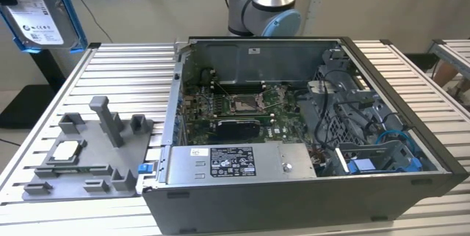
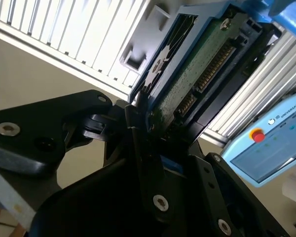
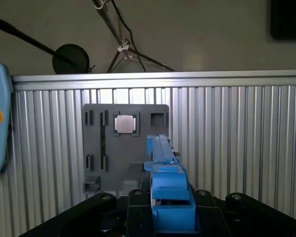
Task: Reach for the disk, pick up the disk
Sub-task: 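Pick up the disk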
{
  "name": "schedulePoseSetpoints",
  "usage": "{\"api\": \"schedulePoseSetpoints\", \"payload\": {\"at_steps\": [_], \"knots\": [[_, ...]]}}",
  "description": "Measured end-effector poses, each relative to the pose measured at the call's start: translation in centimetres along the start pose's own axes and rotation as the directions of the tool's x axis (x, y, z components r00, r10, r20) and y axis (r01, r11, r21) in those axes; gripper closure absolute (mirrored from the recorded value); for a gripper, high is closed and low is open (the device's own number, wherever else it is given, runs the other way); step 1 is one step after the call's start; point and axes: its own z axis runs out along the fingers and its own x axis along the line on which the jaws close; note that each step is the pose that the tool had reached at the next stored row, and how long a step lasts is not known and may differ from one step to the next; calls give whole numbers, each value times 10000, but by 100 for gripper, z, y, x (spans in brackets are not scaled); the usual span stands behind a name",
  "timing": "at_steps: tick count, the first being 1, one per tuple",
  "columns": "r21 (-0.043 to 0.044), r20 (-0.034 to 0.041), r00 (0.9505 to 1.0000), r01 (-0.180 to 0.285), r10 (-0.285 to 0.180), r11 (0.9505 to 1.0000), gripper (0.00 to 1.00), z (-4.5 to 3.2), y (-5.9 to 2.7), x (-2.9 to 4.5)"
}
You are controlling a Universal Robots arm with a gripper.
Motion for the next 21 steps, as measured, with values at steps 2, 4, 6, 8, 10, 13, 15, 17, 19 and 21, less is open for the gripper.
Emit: {"api": "schedulePoseSetpoints", "payload": {"at_steps": [2, 4, 6, 8, 10, 13, 15, 17, 19, 21], "knots": [[1, 0, 10000, 0, 0, 10000, 100, 1, -111, -4], [1, 0, 10000, 0, 0, 10000, 100, 1, -188, -6], [2, 1, 10000, 0, 0, 10000, 100, 2, -239, -8], [1, 0, 10000, 0, 0, 10000, 100, 2, -283, -7], [1, 0, 10000, 0, 0, 10000, 100, 5, -334, -7], [0, -1, 10000, 0, 0, 10000, 100, 9, -453, -8], [-1, 0, 10000, 1, -1, 10000, 100, 12, -545, -9], [-4, 0, 10000, 0, 0, 10000, 100, 13, -634, -10], [-5, 0, 10000, -1, 1, 10000, 100, 14, -727, -12], [-7, 0, 10000, 1, -1, 10000, 100, 15, -818, -14]]}}
